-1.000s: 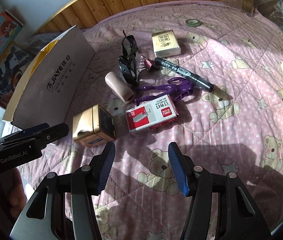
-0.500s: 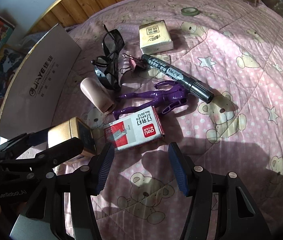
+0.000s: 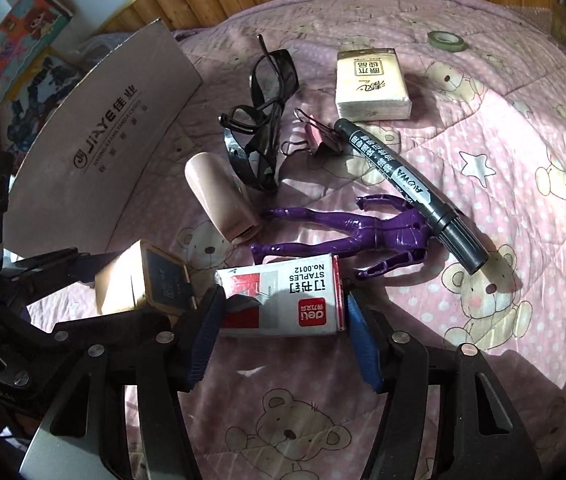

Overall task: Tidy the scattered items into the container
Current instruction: 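Close the left gripper on the gold tin while the right gripper grasps the red staples box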

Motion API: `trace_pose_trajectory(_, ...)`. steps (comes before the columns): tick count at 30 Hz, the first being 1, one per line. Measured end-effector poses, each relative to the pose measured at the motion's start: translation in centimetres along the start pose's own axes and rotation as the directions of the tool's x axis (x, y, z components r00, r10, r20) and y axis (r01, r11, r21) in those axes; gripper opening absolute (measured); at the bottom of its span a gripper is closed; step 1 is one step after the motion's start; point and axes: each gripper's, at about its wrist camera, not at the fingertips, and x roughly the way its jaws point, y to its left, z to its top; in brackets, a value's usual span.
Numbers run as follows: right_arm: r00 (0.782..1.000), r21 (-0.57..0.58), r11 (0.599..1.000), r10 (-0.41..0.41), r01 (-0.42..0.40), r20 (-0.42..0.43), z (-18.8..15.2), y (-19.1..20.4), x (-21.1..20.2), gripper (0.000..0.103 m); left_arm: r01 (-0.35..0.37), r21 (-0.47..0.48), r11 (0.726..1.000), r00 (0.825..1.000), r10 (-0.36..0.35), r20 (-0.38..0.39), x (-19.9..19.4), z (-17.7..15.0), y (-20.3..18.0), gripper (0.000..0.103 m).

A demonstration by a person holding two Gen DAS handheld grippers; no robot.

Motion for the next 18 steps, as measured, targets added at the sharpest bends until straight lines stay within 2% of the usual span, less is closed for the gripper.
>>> trace_pose_trajectory(3,0.997,0.069,0.994,0.081,-0.081,-0.008,-0.7,-1.0,-0.4,0.035,-0.008,0.039,0.999,1.000,0.008,-0.003,-0.2,-1.1,0.0,0.081)
trace_pose_trajectory(6,0.981,0.150,0.970,0.195,-0.191,-0.014,-1.6,-2.1,-0.3,0.034,-0.060,0.081,0.995,0.998,0.061,-0.006,0.4,-1.5,-0.4,0.081)
trace_pose_trajectory(9,0.933,0.232,0.908,0.359,-0.348,-0.004,-1.9,-2.9,0.5,0.037,-0.101,0.088,0.991,0.995,0.100,0.007,1.1,-1.3,-0.2,0.080)
trace_pose_trajectory(10,0.920,0.256,0.890,0.392,-0.378,-0.004,-2.0,-3.0,1.0,0.038,-0.102,0.091,0.991,0.995,0.101,0.017,1.3,-1.3,0.0,0.077)
trace_pose_trajectory(11,0.916,0.273,0.882,0.402,-0.384,-0.010,-2.0,-3.1,1.5,0.038,-0.098,0.092,0.991,0.995,0.095,0.028,1.3,-1.1,0.1,0.071)
trace_pose_trajectory(14,0.903,0.279,0.868,0.429,-0.411,-0.004,-1.8,-2.8,2.1,0.044,-0.081,0.093,0.992,0.996,0.079,0.032,1.2,-0.9,0.5,0.064)
trace_pose_trajectory(18,0.932,0.240,0.905,0.364,-0.352,-0.004,-1.6,-2.3,1.2,0.049,-0.071,0.084,0.994,0.997,0.069,0.036,-0.3,-1.3,1.1,0.063)
